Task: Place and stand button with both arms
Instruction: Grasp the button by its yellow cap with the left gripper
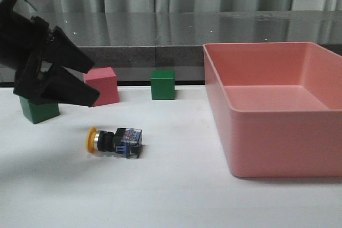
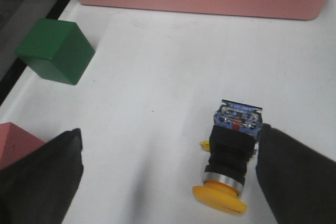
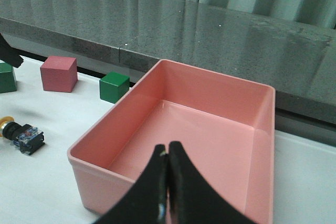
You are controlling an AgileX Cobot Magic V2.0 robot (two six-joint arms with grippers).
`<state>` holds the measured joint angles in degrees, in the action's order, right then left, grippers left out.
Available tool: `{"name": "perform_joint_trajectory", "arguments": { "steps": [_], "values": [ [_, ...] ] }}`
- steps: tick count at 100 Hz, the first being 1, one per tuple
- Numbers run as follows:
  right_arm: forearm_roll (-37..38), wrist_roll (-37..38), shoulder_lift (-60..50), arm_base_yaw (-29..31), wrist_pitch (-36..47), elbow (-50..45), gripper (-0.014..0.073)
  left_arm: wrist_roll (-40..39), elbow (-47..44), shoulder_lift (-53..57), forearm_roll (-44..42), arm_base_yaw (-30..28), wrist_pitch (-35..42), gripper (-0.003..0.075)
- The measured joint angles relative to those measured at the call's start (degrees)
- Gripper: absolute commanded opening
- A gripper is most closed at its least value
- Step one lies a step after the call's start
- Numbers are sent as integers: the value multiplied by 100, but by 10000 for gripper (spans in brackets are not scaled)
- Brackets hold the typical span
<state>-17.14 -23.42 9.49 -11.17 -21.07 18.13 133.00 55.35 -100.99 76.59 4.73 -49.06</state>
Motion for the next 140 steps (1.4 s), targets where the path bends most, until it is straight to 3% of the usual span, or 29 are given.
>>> {"name": "perform_joint_trajectory", "arguments": {
  "steps": [36, 82, 91, 118, 122, 140],
  "values": [
    [0, 0, 0, 0, 0, 0, -61, 649, -174, -856, 395, 0, -490, 639],
    [0, 0, 0, 0, 0, 0, -61, 1022, -174, -1613, 606, 0, -518, 629],
    [0, 0, 0, 0, 0, 0, -61, 1048, -174, -1667, 630, 0, -528, 526],
    [0, 0, 0, 0, 0, 0, -61, 1137, -142, -1672, 240, 0, -621, 14],
    [0, 0, 0, 0, 0, 0, -61, 1148, -131, -1672, 214, 0, -634, -21],
    [0, 0, 0, 0, 0, 0, -61, 1027, -70, -1579, -30, -13, -645, -19]
  ]
}}
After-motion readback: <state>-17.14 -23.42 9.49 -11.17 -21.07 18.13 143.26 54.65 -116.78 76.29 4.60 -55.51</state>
